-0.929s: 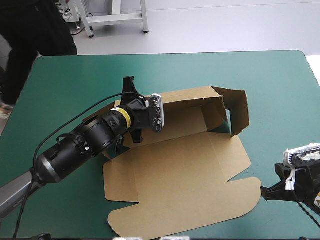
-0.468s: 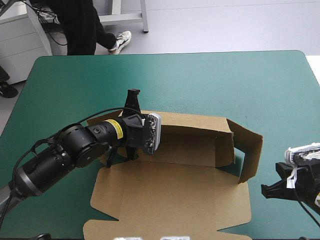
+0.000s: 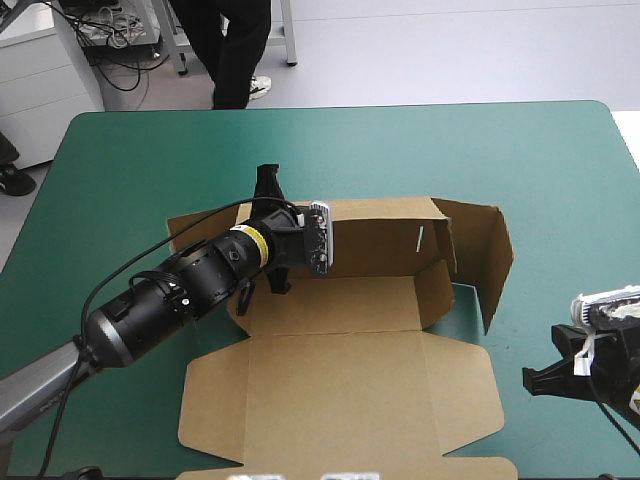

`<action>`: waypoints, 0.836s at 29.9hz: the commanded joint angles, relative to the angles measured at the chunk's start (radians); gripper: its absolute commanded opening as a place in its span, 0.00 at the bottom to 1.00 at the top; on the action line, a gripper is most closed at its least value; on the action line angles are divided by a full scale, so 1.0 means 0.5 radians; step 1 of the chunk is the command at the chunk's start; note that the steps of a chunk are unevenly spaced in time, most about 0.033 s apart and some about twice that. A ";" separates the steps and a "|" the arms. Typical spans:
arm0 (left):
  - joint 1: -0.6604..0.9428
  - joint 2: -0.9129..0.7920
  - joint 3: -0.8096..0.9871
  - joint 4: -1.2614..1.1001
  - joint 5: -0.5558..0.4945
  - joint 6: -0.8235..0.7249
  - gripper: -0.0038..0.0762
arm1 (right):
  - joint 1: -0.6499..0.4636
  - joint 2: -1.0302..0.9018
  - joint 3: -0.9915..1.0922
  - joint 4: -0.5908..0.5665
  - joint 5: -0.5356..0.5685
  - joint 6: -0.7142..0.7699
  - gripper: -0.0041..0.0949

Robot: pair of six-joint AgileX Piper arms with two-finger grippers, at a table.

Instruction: Fold the box

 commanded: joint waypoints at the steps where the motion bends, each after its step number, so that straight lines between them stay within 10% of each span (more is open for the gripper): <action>1: -0.013 -0.034 0.008 0.206 -0.186 -0.202 0.01 | -0.012 0.012 -0.069 -0.063 -0.128 0.021 0.02; 12: -0.013 -0.118 0.496 1.223 -0.430 -1.249 0.01 | -0.012 0.016 -0.069 -0.071 -0.150 0.026 0.02; 25: -0.116 -0.118 0.496 1.468 -0.391 -1.327 0.01 | -0.012 0.260 -0.228 -0.122 -0.216 0.013 0.02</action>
